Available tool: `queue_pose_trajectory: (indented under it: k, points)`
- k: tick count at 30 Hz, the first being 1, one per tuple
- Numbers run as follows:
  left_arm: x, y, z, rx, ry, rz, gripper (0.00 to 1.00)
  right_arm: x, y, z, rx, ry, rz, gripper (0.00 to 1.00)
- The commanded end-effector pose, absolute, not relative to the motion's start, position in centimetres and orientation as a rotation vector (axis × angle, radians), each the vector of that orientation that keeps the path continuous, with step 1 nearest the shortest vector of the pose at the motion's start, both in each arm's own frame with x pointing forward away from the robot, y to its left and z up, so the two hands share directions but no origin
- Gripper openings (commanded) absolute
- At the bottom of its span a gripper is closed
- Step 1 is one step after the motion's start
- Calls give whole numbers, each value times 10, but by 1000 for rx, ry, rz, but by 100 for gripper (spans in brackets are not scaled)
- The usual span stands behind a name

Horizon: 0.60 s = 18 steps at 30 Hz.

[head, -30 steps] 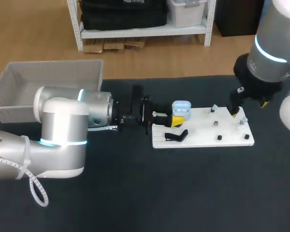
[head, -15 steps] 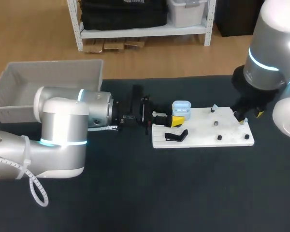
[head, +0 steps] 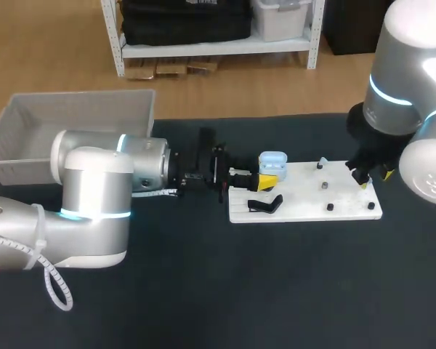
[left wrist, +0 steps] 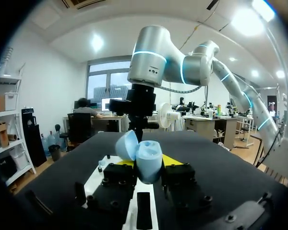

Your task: Pick up each earbud case from the left stands, insert the matching earbuds, close the lid, and place the case in the box.

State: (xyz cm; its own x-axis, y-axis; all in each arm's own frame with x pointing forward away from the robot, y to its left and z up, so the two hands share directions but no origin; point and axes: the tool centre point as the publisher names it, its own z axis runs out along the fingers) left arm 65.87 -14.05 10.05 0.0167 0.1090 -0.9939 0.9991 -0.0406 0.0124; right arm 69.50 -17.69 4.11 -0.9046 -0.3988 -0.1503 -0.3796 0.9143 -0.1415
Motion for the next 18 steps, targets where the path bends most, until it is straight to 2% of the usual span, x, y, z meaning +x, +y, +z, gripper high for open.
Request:
queue_pose_trajectory:
  k: [1,18]
  points:
    - [660,-141,100,1327,1258,-1176,0,700,-175,38,-600,2913,-166,48]
    - [660,-141,100,1327,1258,-1176,0,704,-180,27,-578,2925,-178,41]
